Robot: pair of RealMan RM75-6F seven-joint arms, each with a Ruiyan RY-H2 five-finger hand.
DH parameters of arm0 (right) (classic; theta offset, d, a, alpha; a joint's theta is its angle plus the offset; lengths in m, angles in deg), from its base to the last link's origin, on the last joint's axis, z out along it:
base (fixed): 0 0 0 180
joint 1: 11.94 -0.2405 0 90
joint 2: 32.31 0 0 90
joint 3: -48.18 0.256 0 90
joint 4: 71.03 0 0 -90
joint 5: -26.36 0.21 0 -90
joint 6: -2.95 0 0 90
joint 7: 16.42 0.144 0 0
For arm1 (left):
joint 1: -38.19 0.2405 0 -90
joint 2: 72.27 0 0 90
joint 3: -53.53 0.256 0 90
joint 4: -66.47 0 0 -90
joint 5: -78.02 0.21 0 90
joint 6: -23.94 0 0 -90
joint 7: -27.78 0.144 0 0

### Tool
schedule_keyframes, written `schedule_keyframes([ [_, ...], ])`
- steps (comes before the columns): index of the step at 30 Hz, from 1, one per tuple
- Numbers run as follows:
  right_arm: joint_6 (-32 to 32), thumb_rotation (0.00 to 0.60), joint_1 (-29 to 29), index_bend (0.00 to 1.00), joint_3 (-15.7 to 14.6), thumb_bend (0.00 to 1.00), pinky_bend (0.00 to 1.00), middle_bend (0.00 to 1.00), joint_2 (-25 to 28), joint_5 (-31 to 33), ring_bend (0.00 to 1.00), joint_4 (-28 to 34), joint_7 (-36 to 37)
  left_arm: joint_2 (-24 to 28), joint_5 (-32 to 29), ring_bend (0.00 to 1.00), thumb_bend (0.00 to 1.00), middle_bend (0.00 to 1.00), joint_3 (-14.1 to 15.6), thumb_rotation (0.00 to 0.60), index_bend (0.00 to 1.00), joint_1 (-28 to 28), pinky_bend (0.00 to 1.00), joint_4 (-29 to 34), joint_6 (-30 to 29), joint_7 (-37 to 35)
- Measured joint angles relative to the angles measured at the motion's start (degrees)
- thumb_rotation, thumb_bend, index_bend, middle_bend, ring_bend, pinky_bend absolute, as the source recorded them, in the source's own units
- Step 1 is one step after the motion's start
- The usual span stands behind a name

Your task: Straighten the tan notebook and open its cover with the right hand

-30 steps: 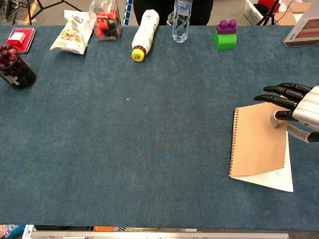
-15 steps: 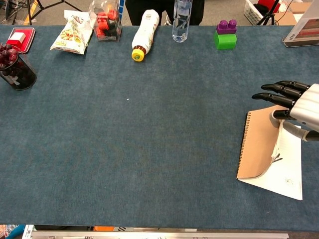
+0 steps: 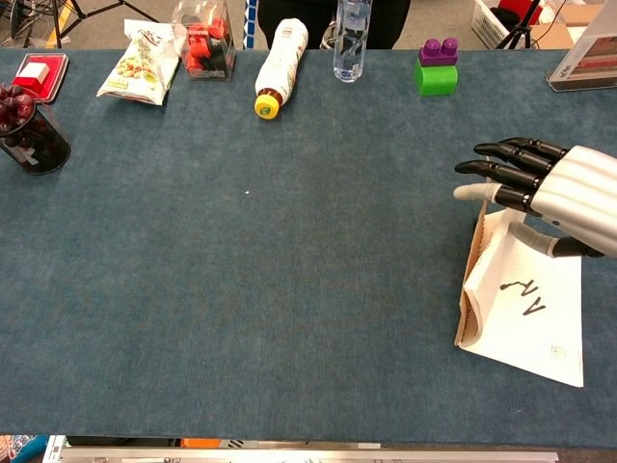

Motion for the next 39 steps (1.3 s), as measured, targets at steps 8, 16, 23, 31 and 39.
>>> schedule_keyframes([
  [8,3.4,0.600,0.3,0.05,2.3,0.25,0.13,0.13,-5.6,1.3,0.01,-6.2,5.3,0.2,0.1,0.46,0.17,0.39,0.0,0.600,0.40,0.1,0.41,0.2,-0.2,-0.3],
  [16,4.9,0.600,-0.1,0.05,3.8,0.25,0.13,0.13,-12.9,2.6,0.01,-15.8,10.3,0.3,0.2,0.46,0.17,0.39,0.0,0.600,0.40,0.0,0.41,0.2,0.0,-0.7],
  [23,5.5,0.600,-0.8,0.05,4.8,0.25,0.13,0.14,-19.1,4.4,0.01,-23.2,15.9,0.4,0.2,0.46,0.17,0.39,0.0,0.600,0.40,0.0,0.41,0.1,0.0,-0.9],
  [31,7.1,0.600,-2.0,0.05,5.2,0.25,0.13,0.14,-22.8,5.2,0.01,-26.6,18.9,0.4,0.2,0.46,0.17,0.39,0.0,0.600,0.40,0.0,0.41,0.0,0.2,-1.0],
  [39,9.0,0.600,-3.3,0.05,5.5,0.25,0.13,0.15,-23.8,5.2,0.02,-26.1,19.3,0.4,0.3,0.46,0.17,0.39,0.1,0.600,0.40,0.0,0.41,0.1,0.2,-0.9],
])
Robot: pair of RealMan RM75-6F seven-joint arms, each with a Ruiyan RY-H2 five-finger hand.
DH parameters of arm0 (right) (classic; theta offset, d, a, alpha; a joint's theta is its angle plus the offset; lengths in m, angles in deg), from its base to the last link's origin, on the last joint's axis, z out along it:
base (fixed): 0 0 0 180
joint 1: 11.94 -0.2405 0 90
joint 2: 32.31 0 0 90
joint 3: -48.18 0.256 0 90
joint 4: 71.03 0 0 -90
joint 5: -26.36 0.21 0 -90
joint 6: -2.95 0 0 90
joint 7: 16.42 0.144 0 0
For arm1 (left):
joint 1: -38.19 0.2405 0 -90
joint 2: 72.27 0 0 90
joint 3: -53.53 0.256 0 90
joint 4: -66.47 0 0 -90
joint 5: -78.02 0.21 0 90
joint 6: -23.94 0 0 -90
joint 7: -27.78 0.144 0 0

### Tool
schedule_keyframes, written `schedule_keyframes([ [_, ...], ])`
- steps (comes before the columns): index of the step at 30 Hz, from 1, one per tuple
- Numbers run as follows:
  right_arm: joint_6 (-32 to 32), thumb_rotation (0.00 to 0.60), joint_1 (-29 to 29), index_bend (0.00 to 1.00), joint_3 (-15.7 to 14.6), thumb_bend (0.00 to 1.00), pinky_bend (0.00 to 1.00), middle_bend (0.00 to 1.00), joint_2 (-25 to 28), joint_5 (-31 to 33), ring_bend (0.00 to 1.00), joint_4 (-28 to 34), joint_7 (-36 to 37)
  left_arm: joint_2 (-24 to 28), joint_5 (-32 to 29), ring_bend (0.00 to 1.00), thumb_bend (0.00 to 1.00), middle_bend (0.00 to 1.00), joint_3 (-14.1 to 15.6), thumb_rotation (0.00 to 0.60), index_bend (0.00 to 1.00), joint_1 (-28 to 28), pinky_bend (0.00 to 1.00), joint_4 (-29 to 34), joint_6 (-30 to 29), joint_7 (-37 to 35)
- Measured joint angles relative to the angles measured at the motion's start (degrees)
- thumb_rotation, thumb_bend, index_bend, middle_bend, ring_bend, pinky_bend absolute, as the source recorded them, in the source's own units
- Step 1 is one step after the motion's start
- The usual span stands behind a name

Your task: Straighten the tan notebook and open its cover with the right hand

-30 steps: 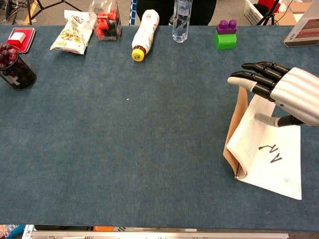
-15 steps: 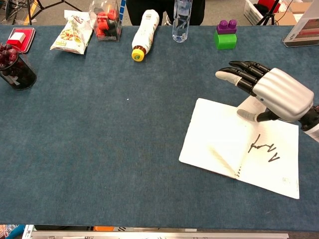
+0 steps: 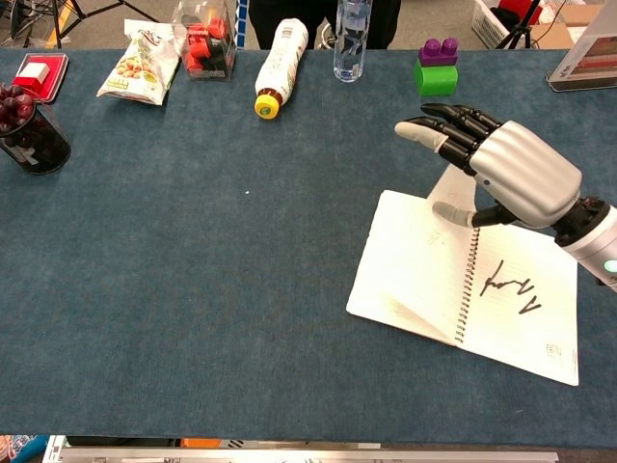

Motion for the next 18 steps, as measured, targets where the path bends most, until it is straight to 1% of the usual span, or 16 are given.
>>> schedule_keyframes([
  [10,0.6,0.600,-0.8,0.05,0.3,0.25,0.13,0.15,0.9,0.4,0.02,3.2,-1.5,0.2,0.1,0.46,0.17,0.39,-0.1,0.600,0.40,0.0,0.41,0.1,-0.1,-0.5],
  [13,1.0,0.600,-0.3,0.09,0.1,0.25,0.13,0.15,2.1,0.6,0.02,4.8,-2.6,0.2,0.3,0.46,0.17,0.39,-0.1,0.600,0.40,0.1,0.41,0.1,-0.3,-0.8],
  [16,1.4,0.600,0.6,0.12,-0.1,0.25,0.13,0.15,4.0,0.9,0.02,7.3,-4.5,0.0,0.9,0.46,0.17,0.39,-0.2,0.600,0.40,0.2,0.41,-0.1,-1.0,-1.3],
  [18,1.6,0.600,1.5,0.16,-0.2,0.25,0.13,0.15,5.8,1.4,0.02,9.7,-6.3,-0.2,1.7,0.46,0.17,0.39,-0.3,0.600,0.40,0.3,0.42,-0.3,-1.8,-1.8],
])
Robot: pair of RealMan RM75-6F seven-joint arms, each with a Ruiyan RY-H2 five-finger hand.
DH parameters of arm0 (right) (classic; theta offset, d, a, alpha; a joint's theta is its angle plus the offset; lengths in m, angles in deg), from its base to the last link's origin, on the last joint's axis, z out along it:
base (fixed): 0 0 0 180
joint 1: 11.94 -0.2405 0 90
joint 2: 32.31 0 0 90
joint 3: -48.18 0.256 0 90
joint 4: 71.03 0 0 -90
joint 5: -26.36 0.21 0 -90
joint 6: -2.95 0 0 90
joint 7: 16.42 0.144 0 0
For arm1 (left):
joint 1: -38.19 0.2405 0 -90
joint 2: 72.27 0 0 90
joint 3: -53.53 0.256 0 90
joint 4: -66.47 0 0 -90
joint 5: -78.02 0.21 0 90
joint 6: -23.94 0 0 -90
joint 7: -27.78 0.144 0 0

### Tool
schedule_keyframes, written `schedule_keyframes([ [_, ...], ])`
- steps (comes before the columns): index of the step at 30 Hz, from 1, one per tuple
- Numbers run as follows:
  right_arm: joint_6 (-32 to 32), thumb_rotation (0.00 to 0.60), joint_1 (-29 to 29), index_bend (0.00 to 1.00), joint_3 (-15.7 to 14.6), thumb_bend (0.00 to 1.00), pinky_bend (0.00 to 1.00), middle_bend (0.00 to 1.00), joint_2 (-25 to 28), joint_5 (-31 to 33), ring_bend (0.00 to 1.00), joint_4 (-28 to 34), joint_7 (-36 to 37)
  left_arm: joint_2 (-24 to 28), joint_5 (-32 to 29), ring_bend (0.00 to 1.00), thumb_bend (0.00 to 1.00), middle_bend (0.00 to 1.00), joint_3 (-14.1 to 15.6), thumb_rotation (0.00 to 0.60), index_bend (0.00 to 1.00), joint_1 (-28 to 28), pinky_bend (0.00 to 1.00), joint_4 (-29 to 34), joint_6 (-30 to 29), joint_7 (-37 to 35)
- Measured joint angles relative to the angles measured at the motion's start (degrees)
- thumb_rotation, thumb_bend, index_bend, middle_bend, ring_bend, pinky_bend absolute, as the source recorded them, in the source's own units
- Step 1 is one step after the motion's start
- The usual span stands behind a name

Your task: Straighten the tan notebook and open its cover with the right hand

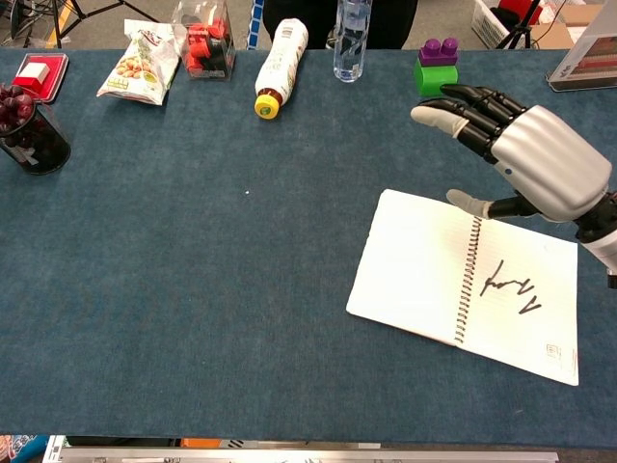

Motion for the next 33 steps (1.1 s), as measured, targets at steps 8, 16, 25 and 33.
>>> schedule_keyframes([
  [8,-2.8,0.600,4.4,0.29,0.1,0.25,0.13,0.15,10.5,5.9,0.02,15.5,-14.6,-1.4,3.2,0.46,0.17,0.38,-0.2,0.600,0.40,0.7,0.42,-1.4,-3.2,-2.0],
  [16,-2.8,0.600,12.4,0.29,2.0,0.25,0.13,0.15,20.2,16.4,0.02,29.0,-26.0,-2.6,5.3,0.45,0.17,0.37,-0.4,0.600,0.40,1.1,0.42,-2.8,-5.3,-3.6],
  [25,-1.4,0.600,16.3,0.29,3.7,0.25,0.13,0.15,20.7,19.6,0.02,27.3,-21.9,-3.5,5.8,0.43,0.17,0.39,-0.7,0.600,0.41,1.2,0.42,-3.9,-6.1,-4.5],
  [33,-1.1,0.600,17.7,0.29,5.7,0.25,0.13,0.15,20.7,20.6,0.02,24.2,-14.8,-4.7,5.7,0.46,0.17,0.41,-1.0,0.600,0.43,1.0,0.48,-5.2,-5.9,-5.5],
])
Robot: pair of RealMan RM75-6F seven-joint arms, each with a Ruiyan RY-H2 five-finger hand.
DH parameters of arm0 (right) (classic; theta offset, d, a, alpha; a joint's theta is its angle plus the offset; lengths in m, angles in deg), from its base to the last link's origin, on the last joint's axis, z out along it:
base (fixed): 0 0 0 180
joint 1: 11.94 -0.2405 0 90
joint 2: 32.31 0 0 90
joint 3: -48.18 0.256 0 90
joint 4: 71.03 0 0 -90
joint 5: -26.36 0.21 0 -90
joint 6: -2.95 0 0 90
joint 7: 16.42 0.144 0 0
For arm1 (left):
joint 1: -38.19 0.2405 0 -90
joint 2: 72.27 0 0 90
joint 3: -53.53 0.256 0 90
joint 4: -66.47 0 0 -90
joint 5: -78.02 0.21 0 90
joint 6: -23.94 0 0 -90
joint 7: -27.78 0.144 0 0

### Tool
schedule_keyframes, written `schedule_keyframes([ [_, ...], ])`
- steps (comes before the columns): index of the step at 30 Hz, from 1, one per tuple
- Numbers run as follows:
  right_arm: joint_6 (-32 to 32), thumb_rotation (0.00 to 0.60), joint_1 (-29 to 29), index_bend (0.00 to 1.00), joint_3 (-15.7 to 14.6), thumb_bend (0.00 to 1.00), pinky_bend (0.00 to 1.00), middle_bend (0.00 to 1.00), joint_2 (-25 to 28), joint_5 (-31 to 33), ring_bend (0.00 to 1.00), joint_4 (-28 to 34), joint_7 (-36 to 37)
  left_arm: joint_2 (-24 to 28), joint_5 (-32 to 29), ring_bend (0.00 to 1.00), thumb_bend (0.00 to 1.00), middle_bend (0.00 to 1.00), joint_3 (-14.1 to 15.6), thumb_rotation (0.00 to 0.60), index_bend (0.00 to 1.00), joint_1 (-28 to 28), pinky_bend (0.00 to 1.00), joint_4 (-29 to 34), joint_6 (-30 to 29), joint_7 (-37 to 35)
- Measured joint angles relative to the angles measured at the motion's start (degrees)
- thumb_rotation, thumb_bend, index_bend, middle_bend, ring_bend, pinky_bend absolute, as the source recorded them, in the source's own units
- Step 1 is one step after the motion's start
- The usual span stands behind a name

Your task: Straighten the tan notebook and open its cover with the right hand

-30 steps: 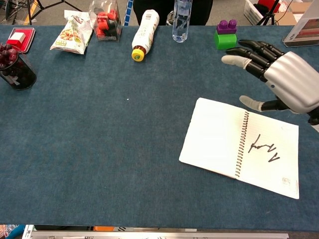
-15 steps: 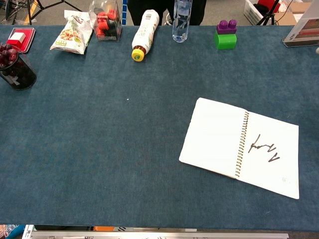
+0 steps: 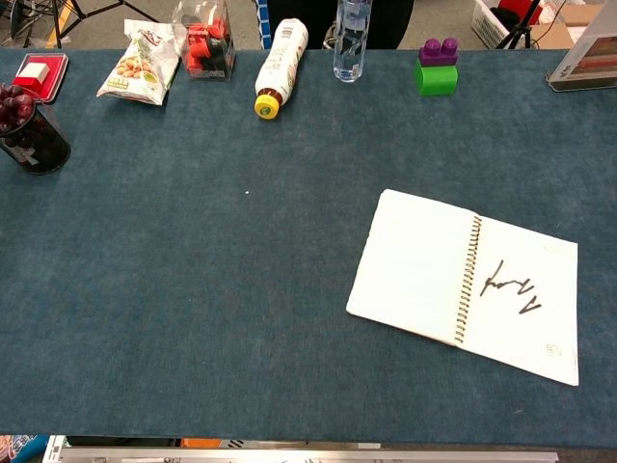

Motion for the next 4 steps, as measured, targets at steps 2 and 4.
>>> schedule_keyframes([
  [2,0.1,0.600,0.2,0.29,0.5,0.25,0.13,0.15,0.2,0.1,0.02,-0.4,1.2,-0.4,0.1,0.45,0.17,0.41,0.1,0.600,0.43,-0.1,0.48,-0.6,0.2,0.1],
  [4,-0.2,0.600,0.3,0.29,0.8,0.25,0.13,0.15,0.5,0.4,0.02,-0.5,2.1,-0.6,0.1,0.45,0.17,0.40,0.2,0.600,0.43,-0.2,0.48,-0.8,0.7,0.3],
])
